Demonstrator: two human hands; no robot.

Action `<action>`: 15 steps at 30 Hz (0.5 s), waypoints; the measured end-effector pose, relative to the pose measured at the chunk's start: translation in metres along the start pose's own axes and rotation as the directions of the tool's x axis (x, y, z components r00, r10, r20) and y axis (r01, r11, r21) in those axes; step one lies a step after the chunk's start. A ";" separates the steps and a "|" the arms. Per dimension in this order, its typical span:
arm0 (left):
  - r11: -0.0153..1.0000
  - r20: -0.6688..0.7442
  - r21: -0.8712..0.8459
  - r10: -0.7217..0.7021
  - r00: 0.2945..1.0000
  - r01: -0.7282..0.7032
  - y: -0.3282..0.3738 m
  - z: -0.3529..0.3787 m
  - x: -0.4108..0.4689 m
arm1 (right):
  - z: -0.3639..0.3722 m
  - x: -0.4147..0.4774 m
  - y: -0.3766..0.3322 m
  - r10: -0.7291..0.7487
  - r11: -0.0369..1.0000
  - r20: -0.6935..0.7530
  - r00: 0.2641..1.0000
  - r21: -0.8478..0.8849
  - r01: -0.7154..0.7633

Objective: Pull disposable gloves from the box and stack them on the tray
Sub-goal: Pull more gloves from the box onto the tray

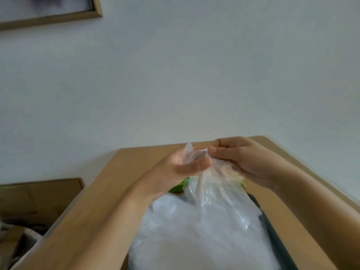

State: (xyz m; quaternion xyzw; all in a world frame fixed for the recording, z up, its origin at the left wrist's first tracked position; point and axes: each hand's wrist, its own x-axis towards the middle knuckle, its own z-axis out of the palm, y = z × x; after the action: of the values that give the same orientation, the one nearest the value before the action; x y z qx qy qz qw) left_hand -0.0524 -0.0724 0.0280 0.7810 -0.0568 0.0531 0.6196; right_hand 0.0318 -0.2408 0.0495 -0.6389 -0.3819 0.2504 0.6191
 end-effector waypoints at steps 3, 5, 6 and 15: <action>0.997 -0.162 0.075 -0.023 0.986 0.035 0.001 0.018 -0.010 | 0.003 -0.019 0.010 0.116 0.989 -0.001 0.993 0.089 -0.115; 0.999 -0.215 -0.012 -0.039 0.976 0.037 0.006 0.025 -0.018 | 0.003 -0.033 0.017 0.178 0.973 -0.028 0.984 0.152 -0.172; 0.998 -0.244 -0.050 -0.056 0.968 0.045 0.009 0.026 -0.022 | 0.002 -0.039 0.021 0.174 0.977 -0.043 0.984 0.134 -0.167; 0.930 -0.371 -0.367 -0.164 0.914 0.018 0.023 0.018 -0.052 | 0.012 -0.087 0.023 -0.231 0.766 0.057 0.971 -0.605 0.218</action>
State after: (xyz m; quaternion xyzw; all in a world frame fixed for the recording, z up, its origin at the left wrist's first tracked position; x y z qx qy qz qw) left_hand -0.1069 -0.0935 0.0377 0.6309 0.0980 0.1692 0.7508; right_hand -0.0237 -0.3016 0.0122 -0.7559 -0.5089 0.0320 0.4107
